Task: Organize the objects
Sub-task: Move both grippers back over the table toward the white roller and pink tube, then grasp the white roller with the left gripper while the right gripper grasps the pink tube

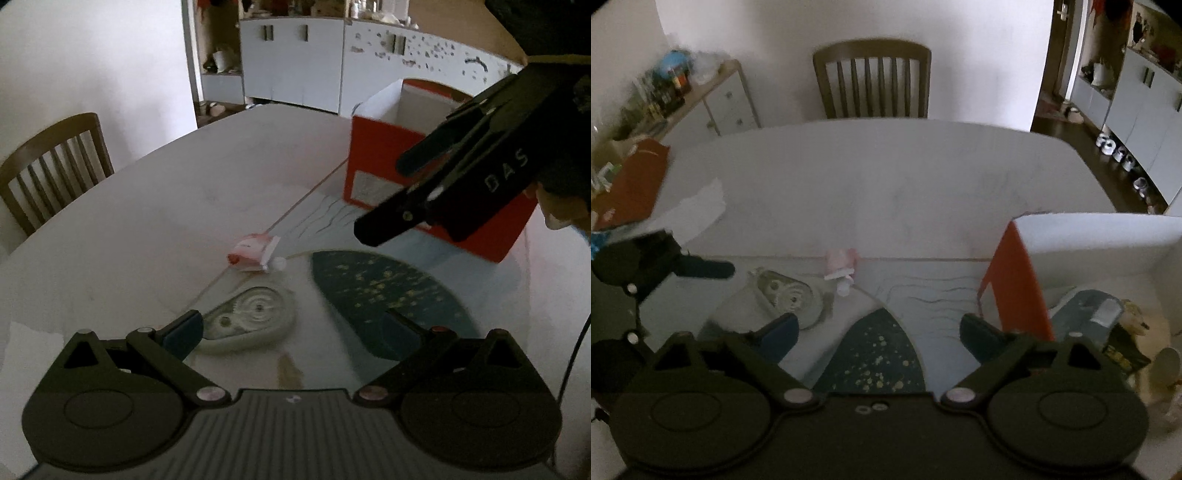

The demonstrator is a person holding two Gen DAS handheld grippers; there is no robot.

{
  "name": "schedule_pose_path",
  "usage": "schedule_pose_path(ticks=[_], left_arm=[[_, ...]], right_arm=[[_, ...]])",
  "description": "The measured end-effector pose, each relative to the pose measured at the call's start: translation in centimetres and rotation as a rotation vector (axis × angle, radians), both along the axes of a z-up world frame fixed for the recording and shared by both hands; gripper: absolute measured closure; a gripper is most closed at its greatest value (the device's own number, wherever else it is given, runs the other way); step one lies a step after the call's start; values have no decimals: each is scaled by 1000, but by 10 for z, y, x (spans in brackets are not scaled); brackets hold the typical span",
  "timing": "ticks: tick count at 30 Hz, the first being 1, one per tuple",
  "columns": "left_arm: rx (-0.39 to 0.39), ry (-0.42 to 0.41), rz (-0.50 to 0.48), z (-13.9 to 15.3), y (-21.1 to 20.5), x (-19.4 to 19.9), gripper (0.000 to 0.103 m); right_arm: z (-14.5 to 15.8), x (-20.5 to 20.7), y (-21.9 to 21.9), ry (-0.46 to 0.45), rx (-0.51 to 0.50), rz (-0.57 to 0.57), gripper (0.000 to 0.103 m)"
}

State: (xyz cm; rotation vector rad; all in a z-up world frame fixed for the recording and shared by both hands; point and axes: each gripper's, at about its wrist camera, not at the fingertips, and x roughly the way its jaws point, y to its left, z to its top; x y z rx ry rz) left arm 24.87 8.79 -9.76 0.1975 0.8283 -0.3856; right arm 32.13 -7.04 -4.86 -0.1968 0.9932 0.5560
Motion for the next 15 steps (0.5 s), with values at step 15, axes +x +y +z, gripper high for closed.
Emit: schedule_pose_path(ticks=[15], left_arm=[[79, -19, -195, -29, 11, 43, 6]], right_arm=[[-36, 30, 29, 70, -11, 17, 18]])
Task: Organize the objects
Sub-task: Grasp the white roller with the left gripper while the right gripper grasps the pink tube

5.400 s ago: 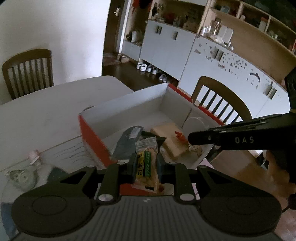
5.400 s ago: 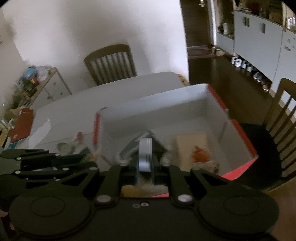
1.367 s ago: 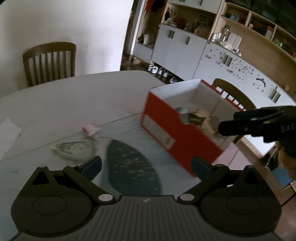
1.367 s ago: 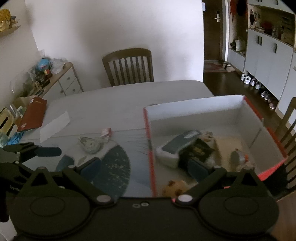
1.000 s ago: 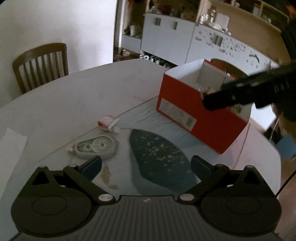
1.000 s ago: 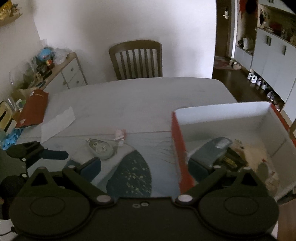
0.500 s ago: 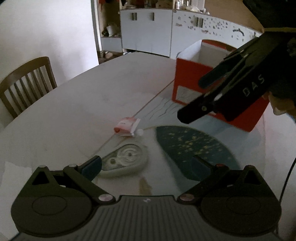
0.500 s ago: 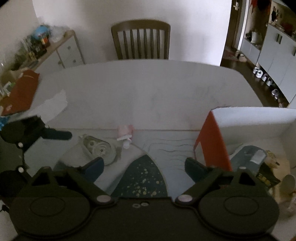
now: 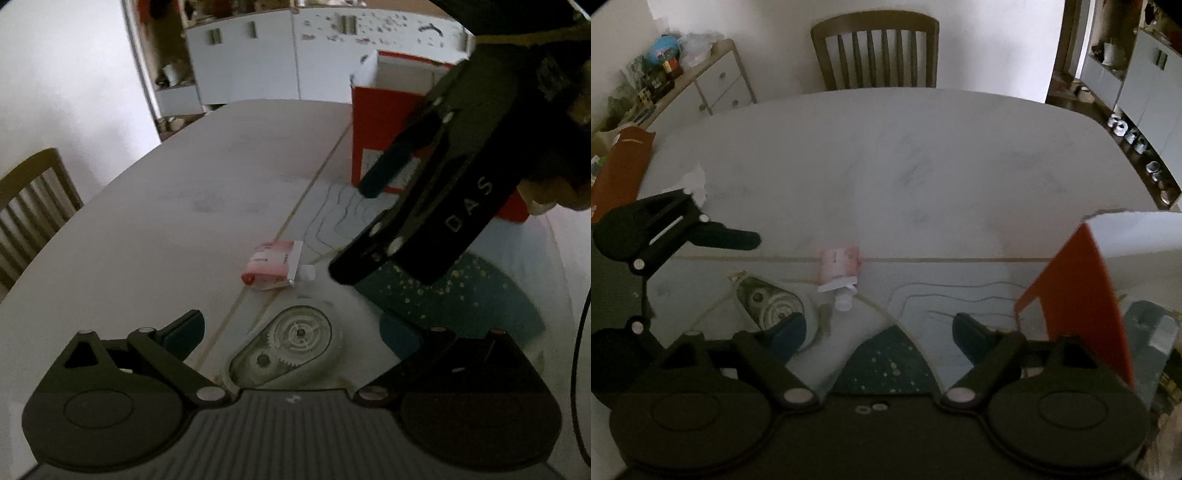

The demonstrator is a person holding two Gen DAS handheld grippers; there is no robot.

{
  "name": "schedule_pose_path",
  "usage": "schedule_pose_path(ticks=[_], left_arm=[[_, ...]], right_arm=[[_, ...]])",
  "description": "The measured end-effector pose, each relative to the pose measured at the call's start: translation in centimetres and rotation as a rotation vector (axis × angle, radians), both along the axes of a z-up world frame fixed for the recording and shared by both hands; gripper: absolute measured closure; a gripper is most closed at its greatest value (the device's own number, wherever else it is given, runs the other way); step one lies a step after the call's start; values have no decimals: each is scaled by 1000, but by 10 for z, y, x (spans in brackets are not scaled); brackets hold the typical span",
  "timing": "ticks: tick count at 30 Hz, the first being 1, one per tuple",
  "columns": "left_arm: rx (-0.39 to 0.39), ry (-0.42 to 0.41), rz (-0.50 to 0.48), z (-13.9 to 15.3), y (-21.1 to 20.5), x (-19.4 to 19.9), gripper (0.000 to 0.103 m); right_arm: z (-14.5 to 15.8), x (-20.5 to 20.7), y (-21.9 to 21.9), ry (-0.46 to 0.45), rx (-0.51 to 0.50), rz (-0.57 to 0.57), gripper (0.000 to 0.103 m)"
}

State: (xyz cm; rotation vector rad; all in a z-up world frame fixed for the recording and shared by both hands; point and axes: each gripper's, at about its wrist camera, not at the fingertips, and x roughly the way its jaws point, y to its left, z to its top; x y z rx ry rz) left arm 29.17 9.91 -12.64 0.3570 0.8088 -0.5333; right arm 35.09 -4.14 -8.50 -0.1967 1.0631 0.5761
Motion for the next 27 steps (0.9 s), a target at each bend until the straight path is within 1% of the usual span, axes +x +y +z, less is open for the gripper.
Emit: schedule_pose_path(ticks=[1, 4, 5, 8, 12, 15, 17, 19, 21, 25, 27], left_arm=[[5, 9, -7, -3, -1, 2, 8], [0, 30, -7, -9, 0, 8, 18], [-4, 37, -6, -10, 1, 9, 24], [-29, 46, -4, -12, 3, 10, 29], [-42, 46, 7, -11, 6, 11, 39], [-41, 58, 9, -9, 5, 8, 39], [-37, 71, 22, -8, 4, 8, 39], [-33, 77, 34, -6, 4, 3, 42], [-32, 80, 58, -5, 4, -1, 44], [-28, 80, 117, -2, 4, -11, 47], [-33, 75, 145, -2, 5, -17, 47]], right_arm=[[-2, 1, 1, 1, 1, -1, 19], [-6, 5, 5, 5, 3, -7, 21], [-7, 5, 6, 8, 6, -8, 22], [-11, 8, 9, 14, 3, -7, 24], [-15, 12, 15, 19, 6, -3, 26], [-16, 15, 19, 19, 8, 3, 29], [-19, 16, 20, 25, 4, 6, 34], [-18, 16, 22, 11, -2, 14, 36], [-17, 17, 26, 2, -3, 24, 39], [-17, 10, 35, -34, -31, 56, 48], [-17, 4, 40, -63, -54, 81, 55]])
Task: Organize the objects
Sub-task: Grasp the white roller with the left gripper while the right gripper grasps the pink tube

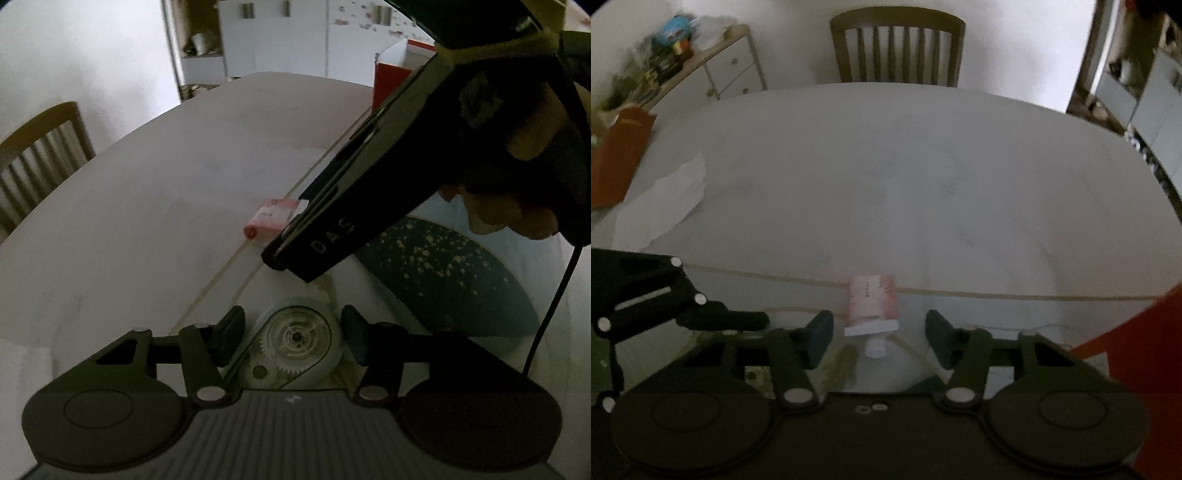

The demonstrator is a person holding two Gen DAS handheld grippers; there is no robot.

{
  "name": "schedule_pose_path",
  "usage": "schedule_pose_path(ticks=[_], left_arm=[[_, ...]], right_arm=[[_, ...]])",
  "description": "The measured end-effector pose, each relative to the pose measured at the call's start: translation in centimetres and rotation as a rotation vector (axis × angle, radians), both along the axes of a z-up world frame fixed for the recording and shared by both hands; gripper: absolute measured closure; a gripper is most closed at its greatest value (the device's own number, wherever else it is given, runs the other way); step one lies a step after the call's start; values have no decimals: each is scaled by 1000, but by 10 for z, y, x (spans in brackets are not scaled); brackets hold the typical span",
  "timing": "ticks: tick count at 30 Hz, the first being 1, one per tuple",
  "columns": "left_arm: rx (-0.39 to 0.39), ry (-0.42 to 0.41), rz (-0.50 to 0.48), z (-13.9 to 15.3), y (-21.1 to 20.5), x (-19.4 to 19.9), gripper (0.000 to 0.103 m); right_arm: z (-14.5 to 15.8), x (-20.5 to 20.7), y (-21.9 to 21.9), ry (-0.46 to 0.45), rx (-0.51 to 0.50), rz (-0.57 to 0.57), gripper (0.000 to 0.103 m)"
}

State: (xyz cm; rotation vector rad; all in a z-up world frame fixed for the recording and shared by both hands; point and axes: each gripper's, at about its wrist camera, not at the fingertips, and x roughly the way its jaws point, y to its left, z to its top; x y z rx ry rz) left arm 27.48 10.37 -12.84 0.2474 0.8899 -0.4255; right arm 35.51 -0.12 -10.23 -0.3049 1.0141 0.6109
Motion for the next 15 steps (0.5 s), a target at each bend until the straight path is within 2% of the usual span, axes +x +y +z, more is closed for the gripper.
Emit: schedule_pose_path(ticks=[2, 4, 10, 15], left_arm=[[-4, -4, 28, 1, 1, -5, 47], [-11, -4, 54, 2, 4, -9, 47], [-42, 11, 123, 5, 9, -16, 49], [-98, 41, 182, 7, 15, -25, 52]], right_arm=[[0, -4, 5, -21, -17, 18, 69], [-1, -6, 8, -23, -17, 24, 76], [0, -12, 0, -14, -14, 5, 77], [8, -31, -15, 1, 12, -6, 77]])
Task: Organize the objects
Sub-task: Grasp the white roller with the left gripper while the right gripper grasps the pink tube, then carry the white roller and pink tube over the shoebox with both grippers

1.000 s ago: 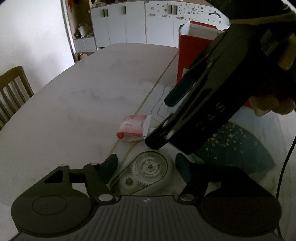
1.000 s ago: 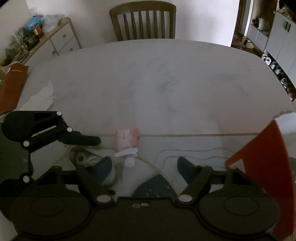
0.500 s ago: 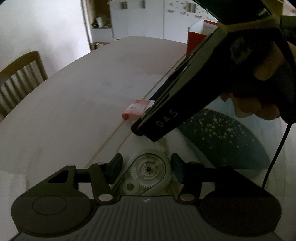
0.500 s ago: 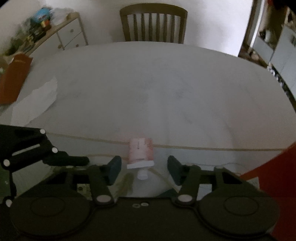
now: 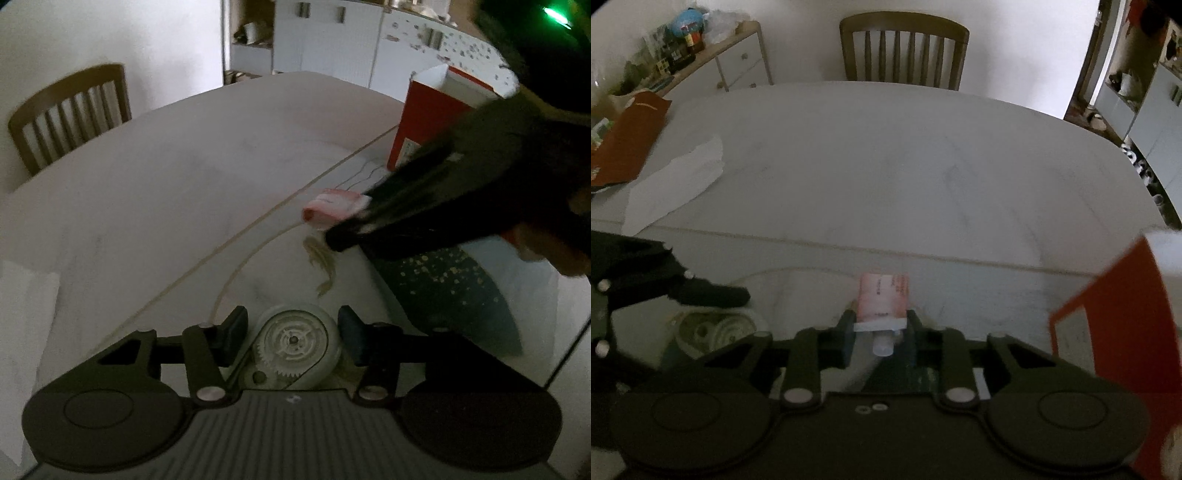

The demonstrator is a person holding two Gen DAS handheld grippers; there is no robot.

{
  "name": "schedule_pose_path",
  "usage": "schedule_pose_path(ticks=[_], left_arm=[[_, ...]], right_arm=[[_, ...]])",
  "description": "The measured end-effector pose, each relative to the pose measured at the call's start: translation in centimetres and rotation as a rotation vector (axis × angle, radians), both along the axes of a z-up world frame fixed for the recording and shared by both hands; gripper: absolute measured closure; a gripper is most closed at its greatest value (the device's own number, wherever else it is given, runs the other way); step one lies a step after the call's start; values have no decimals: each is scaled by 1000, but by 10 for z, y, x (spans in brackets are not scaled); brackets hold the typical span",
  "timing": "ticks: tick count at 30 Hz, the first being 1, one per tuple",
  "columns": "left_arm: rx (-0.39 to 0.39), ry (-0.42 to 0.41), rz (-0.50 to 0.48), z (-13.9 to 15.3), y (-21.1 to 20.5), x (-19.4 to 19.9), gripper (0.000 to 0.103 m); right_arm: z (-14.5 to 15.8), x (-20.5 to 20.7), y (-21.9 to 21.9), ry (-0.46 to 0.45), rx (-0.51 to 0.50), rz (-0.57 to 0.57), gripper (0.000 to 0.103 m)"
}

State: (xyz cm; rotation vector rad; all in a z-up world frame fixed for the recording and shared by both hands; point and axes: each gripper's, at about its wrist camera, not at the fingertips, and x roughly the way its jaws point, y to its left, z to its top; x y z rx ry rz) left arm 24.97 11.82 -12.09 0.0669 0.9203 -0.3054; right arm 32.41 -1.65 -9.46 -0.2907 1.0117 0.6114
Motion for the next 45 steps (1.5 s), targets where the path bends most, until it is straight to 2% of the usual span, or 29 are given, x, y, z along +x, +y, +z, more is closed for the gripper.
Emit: schedule_pose_path(ticks=[6, 10, 14, 26, 30, 33, 38, 43, 45], left_arm=[[-70, 29, 69, 4, 3, -13, 53], [-85, 43, 87, 2, -4, -20, 53], [-64, 41, 74, 3, -22, -32, 53], [-9, 30, -13, 2, -37, -46, 50], [9, 23, -83, 0, -38, -49, 32], [20, 27, -145, -1, -37, -50, 31], [101, 19, -264, -3, -38, -55, 31], [105, 27, -267, -3, -34, -54, 31], [106, 25, -251, -3, -33, -55, 36]], right_arm=[[15, -30, -26, 21, 39, -3, 77], [15, -52, -46, 37, 30, -1, 77], [11, -73, -60, 64, 18, -9, 77], [17, -110, -98, 88, 47, -77, 77], [19, -117, -106, 89, 53, -98, 77], [20, -121, -111, 87, 51, -112, 77], [24, -127, -117, 82, 51, -130, 77], [27, -131, -121, 76, 55, -137, 77], [28, -131, -122, 74, 58, -137, 77]])
